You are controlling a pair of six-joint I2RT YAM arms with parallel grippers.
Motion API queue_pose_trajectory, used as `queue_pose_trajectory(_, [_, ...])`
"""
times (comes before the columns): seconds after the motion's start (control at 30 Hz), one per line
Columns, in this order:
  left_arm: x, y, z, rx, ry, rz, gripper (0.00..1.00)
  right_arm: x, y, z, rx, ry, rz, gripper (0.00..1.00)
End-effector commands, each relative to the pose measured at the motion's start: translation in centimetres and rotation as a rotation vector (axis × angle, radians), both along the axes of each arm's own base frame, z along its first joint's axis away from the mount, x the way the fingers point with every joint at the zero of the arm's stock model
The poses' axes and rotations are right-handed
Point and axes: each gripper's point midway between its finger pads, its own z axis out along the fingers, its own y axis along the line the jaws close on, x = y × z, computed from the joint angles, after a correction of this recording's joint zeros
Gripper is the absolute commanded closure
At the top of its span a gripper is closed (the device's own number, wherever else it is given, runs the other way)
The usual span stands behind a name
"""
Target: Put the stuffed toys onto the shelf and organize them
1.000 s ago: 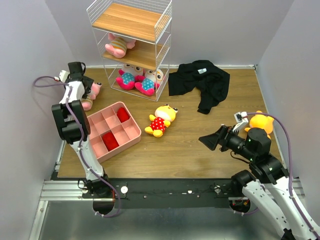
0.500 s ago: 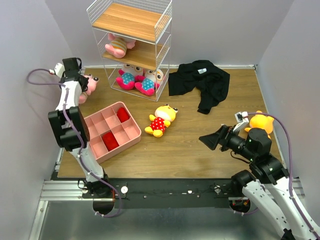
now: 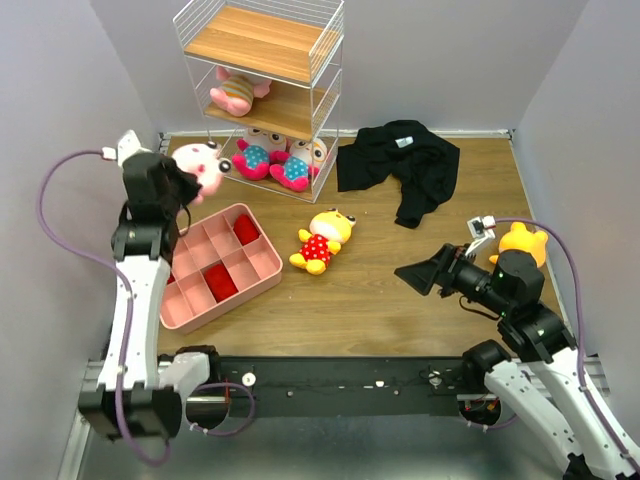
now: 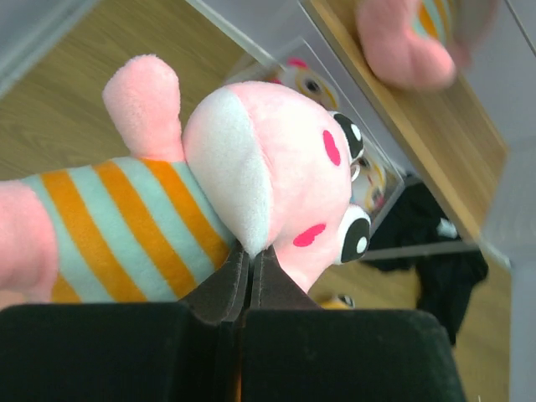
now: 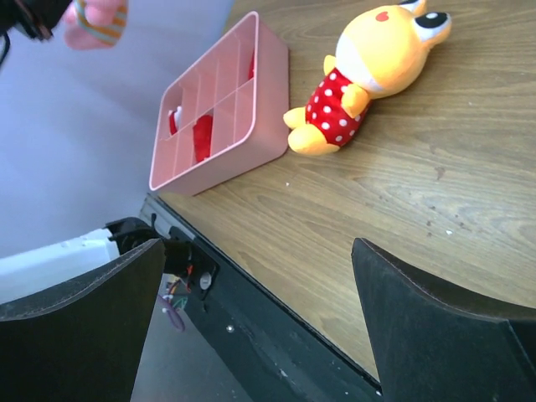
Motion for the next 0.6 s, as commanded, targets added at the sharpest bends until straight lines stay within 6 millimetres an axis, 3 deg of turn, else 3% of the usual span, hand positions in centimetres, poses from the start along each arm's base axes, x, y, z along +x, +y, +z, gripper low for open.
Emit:
queue_pose_trajectory(0.0, [-5.7, -6.8, -1.8, 0.012, 0.012, -0.278, 1.00, 0.3, 1.1, 3.5, 0.091, -0.059, 0.034, 0.00])
queue_pose_trajectory(0.07, [-7.5, -9.6, -3.1, -0.052, 0.007, -0.390, 1.00, 1.2, 2.0, 4.2, 0.126, -0.064, 0.057, 0.01])
queue_pose_trajectory(0.13, [-9.4, -12.0, -1.8, -0.116, -0.070, -0.509, 1.00, 1.8, 3.1, 5.5, 0.176, -0.076, 0.092, 0.02])
queue_pose_trajectory(0.27, [-11.3, -14.7, -2.6, -0.210, -0.089, -0.636, 1.00, 4.2, 6.1, 6.4, 0.170, -0.060, 0.135, 0.03])
queue_pose_trajectory(0.33, [-11.5, -15.3, -2.5, -0.228, -0.093, -0.663, 1.00, 5.1, 7.5, 7.7, 0.184, -0.095, 0.141, 0.03])
queue_pose_trajectory(0.57, [-12.3, -16.2, -1.9, -0.253, -0.128, -0.707, 1.00, 6.1, 17.2, 9.1, 0.202, -0.037, 0.305, 0.02])
